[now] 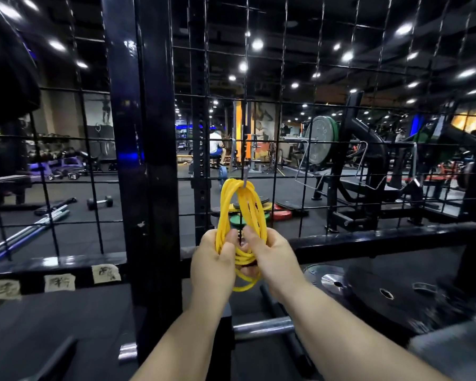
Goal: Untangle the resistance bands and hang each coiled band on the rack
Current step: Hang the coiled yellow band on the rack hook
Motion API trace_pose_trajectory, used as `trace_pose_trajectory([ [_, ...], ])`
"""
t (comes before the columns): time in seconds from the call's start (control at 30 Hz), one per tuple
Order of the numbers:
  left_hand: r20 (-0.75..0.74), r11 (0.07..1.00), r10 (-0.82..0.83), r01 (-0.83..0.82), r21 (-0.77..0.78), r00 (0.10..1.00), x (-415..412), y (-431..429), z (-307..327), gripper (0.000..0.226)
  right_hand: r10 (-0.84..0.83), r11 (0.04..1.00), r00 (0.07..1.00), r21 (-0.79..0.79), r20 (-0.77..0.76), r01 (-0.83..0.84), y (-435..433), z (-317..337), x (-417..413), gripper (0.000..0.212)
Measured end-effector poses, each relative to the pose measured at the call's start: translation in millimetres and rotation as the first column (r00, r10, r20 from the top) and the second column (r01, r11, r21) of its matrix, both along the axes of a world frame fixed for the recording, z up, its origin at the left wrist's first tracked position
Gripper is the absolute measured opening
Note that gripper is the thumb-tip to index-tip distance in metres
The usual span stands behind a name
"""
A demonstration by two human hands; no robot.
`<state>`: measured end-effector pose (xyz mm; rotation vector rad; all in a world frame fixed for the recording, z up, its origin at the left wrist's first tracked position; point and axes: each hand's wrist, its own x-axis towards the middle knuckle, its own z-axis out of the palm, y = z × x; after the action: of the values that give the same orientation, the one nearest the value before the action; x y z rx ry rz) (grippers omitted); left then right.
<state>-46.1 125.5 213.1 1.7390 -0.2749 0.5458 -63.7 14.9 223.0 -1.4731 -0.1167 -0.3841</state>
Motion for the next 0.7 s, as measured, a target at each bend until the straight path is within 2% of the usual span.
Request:
trace_pose_trajectory([
  [0.1, -0.04, 1.0, -0.016, 0.015, -0.026, 0.999, -7, -4, -11, 0.024, -0.012, 0.998, 1.0, 0.067, -0.028, 0.014, -1, -14, -3, 0.026],
  [0.17, -0.039, 1.0, -0.014, 0.012, -0.027, 0.999, -10, -4, -18, 0.021, -0.053, 0.998, 0.998, 0.029, -0.019, 0.053, -4, -22, -2, 0.036],
  [0.33, -0.058, 1.0, 0.009, -0.009, -0.004, 0.998, -11, -5, -28, 0.024, -0.114, 0.993, 0.993, -0.045, -0.043, 0.112, -12, -29, 0, 0.045],
  [0.43, -0.118, 0.999, 0.021, -0.017, 0.029, 0.993, -8, -5, -40, 0.026, -0.174, 0.976, 0.983, -0.141, -0.06, 0.164, -17, -29, 2, 0.04],
  [0.53, -0.168, 1.0, 0.001, -0.004, -0.02, 0.986, -8, -4, -49, 0.026, -0.243, 0.945, 0.966, -0.249, -0.092, 0.214, -20, -31, 5, 0.052],
  [0.63, -0.212, 0.998, -0.011, -0.002, -0.059, 0.977, -8, -5, -50, 0.032, -0.246, 0.945, 0.956, -0.26, -0.158, 0.2, -21, -32, 7, 0.071],
  [0.7, -0.234, 0.996, -0.037, 0.018, -0.083, 0.971, -7, -6, -53, 0.037, -0.234, 0.946, 0.956, -0.267, -0.178, 0.182, -21, -33, 7, 0.07],
])
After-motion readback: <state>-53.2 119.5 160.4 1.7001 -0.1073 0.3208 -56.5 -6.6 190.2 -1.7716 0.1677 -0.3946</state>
